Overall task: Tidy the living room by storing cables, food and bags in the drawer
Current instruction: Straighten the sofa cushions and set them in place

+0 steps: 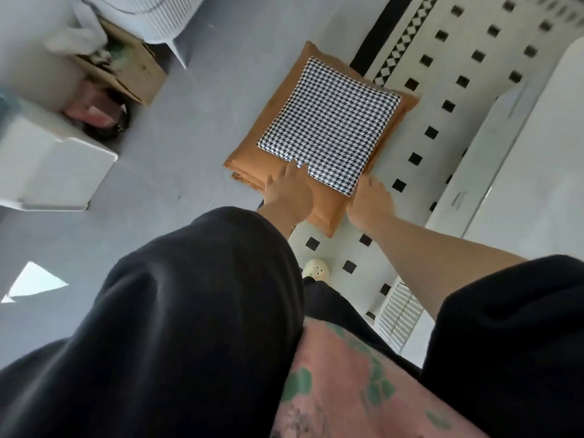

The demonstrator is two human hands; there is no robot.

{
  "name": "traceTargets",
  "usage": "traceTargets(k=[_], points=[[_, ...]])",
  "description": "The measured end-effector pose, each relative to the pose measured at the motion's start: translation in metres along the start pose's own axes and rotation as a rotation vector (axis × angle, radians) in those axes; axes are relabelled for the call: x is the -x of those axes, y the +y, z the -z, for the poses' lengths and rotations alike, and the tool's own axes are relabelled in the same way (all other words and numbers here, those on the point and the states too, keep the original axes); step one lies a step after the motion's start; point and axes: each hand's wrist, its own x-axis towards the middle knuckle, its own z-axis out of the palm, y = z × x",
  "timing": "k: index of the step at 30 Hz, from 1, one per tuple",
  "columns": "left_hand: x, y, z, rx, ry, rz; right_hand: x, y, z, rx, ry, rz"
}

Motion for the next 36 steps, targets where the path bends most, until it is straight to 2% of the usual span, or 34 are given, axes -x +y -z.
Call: traceTargets(k=[6, 9, 14, 19, 22, 28, 33, 36], points=[[-0.093, -0.015, 0.033, -0.053, -0.036, -0.07, -0.081, -0.025, 0.016, -0.096, -0.007, -0.102], [-0.149, -0.022, 0.043, -0.079, -0.067, -0.12, -0.125, -0.039, 0.012, -0.183, 0.042, -0.205], [-0.239, -0.041, 0.044, -0.234, -0.069, -0.226, -0.205, -0.063, -0.01, -0.253, 0.065, -0.326], [-0.303, -0.054, 0.02, -0.309, -0.051, -0.179, -0.269, -0.062, -0.038, -0.274, 0.064, -0.36], [-0.352, -0.056, -0.008, -0.391, -0.02, -0.227, -0.315, -0.042, -0.062, -0.296, 0.057, -0.371], [-0.407, -0.041, -0.085, -0.351, -0.064, -0.199, -0.361, 0.014, -0.118, -0.415, 0.088, -0.482], [-0.447, 0.005, -0.146, -0.185, -0.098, -0.281, -0.395, 0.082, -0.166, -0.795, 0.184, -0.744], [-0.463, 0.041, -0.165, -0.161, -0.073, -0.298, -0.411, 0.114, -0.18, -0.966, 0.18, -0.878]])
